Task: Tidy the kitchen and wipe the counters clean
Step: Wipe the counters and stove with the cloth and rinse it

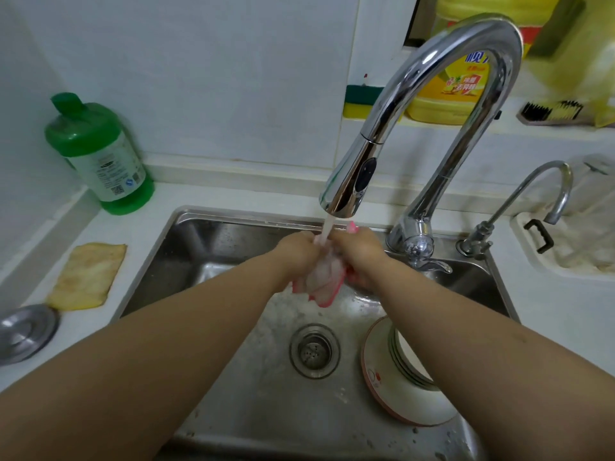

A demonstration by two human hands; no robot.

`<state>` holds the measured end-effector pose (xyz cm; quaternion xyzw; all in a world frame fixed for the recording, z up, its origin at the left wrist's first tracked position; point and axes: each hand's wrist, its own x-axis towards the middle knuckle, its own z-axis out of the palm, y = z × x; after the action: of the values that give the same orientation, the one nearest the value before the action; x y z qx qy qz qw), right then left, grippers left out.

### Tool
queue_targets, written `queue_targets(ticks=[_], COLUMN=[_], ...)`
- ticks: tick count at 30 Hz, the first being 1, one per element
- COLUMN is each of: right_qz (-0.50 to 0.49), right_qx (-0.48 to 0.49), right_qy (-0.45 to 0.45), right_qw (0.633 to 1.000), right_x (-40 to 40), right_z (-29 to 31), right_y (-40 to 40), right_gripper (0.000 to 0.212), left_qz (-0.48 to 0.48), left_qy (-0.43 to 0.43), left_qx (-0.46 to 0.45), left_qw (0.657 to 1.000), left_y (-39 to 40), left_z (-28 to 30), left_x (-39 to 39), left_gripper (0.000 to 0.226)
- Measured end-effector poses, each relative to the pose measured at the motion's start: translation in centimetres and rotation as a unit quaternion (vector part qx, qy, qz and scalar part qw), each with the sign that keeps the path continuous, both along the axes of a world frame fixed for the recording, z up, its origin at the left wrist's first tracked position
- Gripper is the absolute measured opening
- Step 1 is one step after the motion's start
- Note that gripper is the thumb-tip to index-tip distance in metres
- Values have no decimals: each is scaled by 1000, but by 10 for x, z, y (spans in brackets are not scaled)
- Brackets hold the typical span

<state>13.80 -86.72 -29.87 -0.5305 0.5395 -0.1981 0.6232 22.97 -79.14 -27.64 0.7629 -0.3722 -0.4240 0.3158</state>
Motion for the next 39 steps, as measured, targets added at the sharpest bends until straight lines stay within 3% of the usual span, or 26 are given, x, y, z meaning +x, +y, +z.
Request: queue_targets(ticks=[2, 4, 6, 7, 11, 14, 17, 20, 23, 26, 29, 32, 35, 37, 39], right_qz=[56, 110, 158, 175, 281, 278, 229, 155, 128, 202, 162, 57, 9, -13, -1], right_qx=[71, 85, 51, 23, -143, -166, -166, -64, 12, -19, -80, 16, 118, 161, 189], right_qy=[-26, -39, -16, 6, 180, 223, 194, 37, -92, -67, -20, -63, -147, -189, -220], right_qw=[996, 990, 986, 984, 932, 919, 939, 985, 987, 977, 983, 996, 982, 969, 957], right_x=[-17, -26, -33, -36, -41, -46, -49, -40, -24, -16, -16, -19, -15, -11, -9], right_z=[-2, -3, -6, -8, -1, 19, 30, 24, 20, 17, 17, 17, 26, 38, 50], right_y=[-2, 0, 2, 3, 8, 6, 7, 11, 18, 24, 25, 15, 12, 14, 18], right_gripper=[68, 62, 32, 27, 31, 40, 49, 34, 19, 39, 21, 16, 19, 25, 25], left_qz=[22, 71, 95, 99, 121, 169, 225, 226, 197, 169, 113, 162, 250, 278, 272], left_qy=[-58, -43, -12, -4, -13, -39, -45, 23, 84, 160, 168, 168, 179, 233, 279], left_qx=[-41, -103, -146, -156, -178, -148, -93, -41, -23, -58, -74, -85, -21, 28, 55], left_qw=[997, 991, 985, 983, 976, 974, 969, 973, 977, 971, 976, 969, 951, 931, 920], left_y=[-2, -4, -4, -3, 0, 6, 16, 17, 9, 2, -3, 0, 10, 20, 26], left_z=[0, 2, 6, 10, 12, 4, -4, -2, 6, 17, 23, 21, 4, -12, -23], left_x=[4, 5, 6, 6, 10, 21, 34, 29, 13, -4, -9, 1, 11, 11, 7], left_gripper=[22, 24, 22, 21, 9, 10, 16, 14, 16, 8, 17, 9, 15, 44, 59])
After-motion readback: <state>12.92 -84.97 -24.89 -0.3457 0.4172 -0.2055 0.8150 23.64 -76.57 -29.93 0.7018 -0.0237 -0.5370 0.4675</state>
